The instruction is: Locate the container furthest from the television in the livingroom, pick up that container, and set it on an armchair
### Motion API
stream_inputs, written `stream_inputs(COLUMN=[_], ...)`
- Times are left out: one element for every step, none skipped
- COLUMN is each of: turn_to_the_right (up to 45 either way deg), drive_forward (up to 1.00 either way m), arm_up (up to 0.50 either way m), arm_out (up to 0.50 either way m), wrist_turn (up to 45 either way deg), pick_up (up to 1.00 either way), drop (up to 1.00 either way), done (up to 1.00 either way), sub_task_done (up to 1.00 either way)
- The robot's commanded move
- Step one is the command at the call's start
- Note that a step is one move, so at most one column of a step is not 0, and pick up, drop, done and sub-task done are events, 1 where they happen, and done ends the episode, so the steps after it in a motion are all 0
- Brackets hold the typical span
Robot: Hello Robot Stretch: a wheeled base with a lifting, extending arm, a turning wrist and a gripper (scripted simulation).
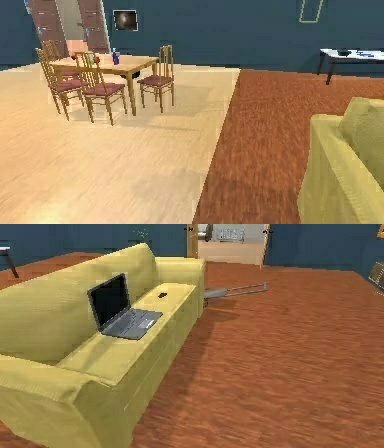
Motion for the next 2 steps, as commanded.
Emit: stream_inputs(turn_to_the_right=[0.0,15.0], drive_forward=[0.35,0.0], arm_up=[0.0,0.0], arm_out=[0.0,0.0], wrist_turn=[0.0,0.0], pick_up=[0.0,0.0], drop=[0.0,0.0], done=[0.0,0.0], sub_task_done=[0.0,0.0])
